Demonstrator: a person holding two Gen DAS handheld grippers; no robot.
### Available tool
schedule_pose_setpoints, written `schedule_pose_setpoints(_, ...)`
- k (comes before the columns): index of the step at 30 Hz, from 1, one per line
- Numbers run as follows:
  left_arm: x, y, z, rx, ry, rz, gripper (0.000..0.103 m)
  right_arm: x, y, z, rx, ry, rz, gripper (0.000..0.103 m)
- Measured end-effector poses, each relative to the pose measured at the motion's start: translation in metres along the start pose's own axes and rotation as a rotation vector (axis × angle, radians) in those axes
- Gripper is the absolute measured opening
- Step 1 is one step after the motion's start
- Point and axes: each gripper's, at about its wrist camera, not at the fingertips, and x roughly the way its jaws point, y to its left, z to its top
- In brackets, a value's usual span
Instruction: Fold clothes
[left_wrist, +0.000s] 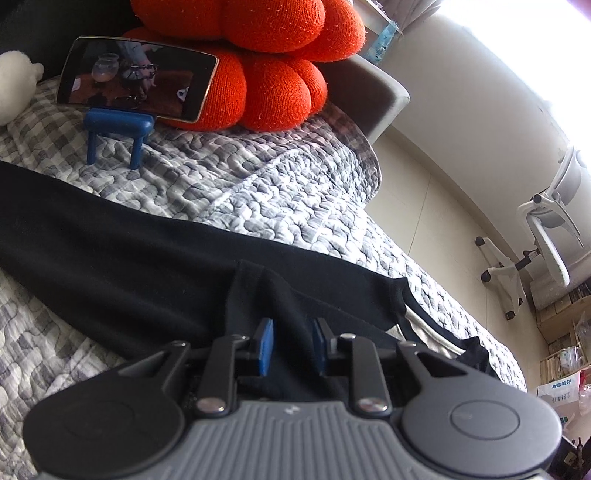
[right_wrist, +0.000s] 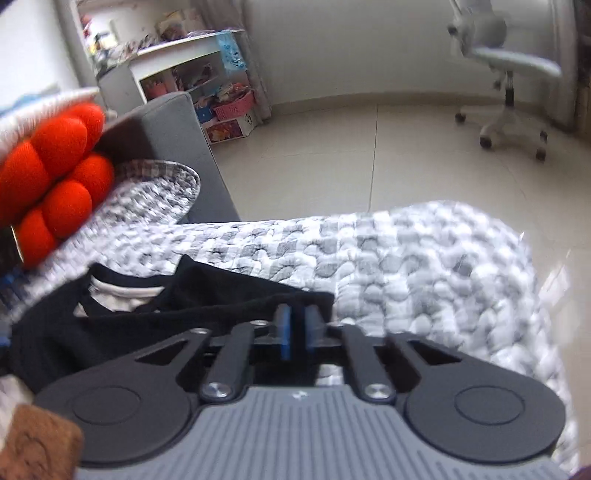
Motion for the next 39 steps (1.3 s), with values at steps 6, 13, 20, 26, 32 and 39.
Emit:
schedule_pose_setpoints(6, 0.004, -0.011, -0.004, 0.029, 0.006, -0.022, 0.024, -0.008, -0.001, -0.002, -0.178, -0.106, -0.055, 0.0)
schedule_pose_setpoints(13, 0.008, -0.018, -0.008, 0.031, 0.025, -0.036, 0.024, -0.018, -0.03, -0.009, 0.105, -0.028, 0.051, 0.022)
schedule_pose_setpoints(20, 0.014, -0.034, -0.019, 0.062, 0.066, -0.056, 0.028, 0.002, 0.007, -0.008, -0.014, 0.053, 0.008, 0.016)
schedule_pose_setpoints(26, 0.012, -0.032, -0.018, 0.075, 0.06, -0.025, 0.028, -0.029, 0.01, -0.006, -0.124, -0.169, -0.051, 0.004)
schedule_pose_setpoints(32, 0.018, -0.027, -0.018, 0.069, 0.088, -0.007, 0.028, 0.007, -0.004, -0.017, -0.149, -0.084, -0.082, 0.003)
schedule_pose_setpoints(39, 0.018, -0.026, -0.017, 0.05, 0.083, -0.013, 0.029, -0.011, 0.006, -0.018, -0.158, -0.078, -0.113, 0.027)
